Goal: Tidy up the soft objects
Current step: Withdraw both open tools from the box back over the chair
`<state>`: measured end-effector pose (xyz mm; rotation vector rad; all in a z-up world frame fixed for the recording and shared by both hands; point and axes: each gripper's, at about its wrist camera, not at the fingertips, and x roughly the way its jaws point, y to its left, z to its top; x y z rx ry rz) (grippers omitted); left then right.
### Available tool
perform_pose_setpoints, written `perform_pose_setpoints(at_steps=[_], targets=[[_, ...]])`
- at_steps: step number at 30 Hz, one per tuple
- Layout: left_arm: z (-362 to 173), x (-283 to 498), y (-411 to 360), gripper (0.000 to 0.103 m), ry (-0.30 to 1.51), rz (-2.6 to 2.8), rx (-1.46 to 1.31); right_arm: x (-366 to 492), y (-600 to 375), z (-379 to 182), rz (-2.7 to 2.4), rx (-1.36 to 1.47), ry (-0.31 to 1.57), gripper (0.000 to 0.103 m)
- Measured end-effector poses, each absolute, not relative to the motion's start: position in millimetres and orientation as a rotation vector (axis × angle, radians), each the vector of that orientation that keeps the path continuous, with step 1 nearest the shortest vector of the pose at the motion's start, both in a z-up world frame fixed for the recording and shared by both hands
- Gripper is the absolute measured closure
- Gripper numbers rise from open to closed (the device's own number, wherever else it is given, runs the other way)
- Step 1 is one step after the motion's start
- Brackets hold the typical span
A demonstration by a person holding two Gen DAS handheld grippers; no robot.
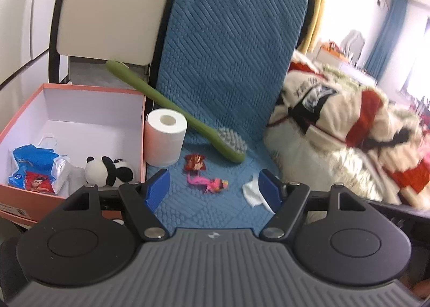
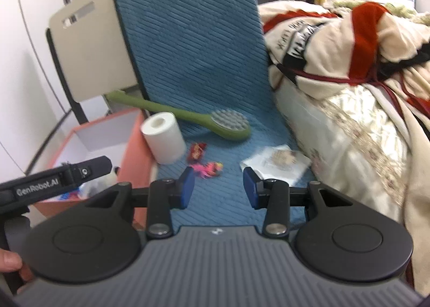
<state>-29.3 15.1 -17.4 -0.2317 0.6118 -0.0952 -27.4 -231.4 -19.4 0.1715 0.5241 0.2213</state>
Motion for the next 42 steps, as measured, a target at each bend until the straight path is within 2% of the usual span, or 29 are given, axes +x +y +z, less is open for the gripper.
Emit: perform_pose_setpoints(at_steps=[19,42], targets=[[-95,-1,-35,0.026,0.745,-0.146,-0.188,-11,-289,-111,0.108,0.227,0.635,0.060],[-141,115,-35,0.026,0.793,-0.087,-0.168,92,-275,-130,0.097,0.227,0.586,0.060]])
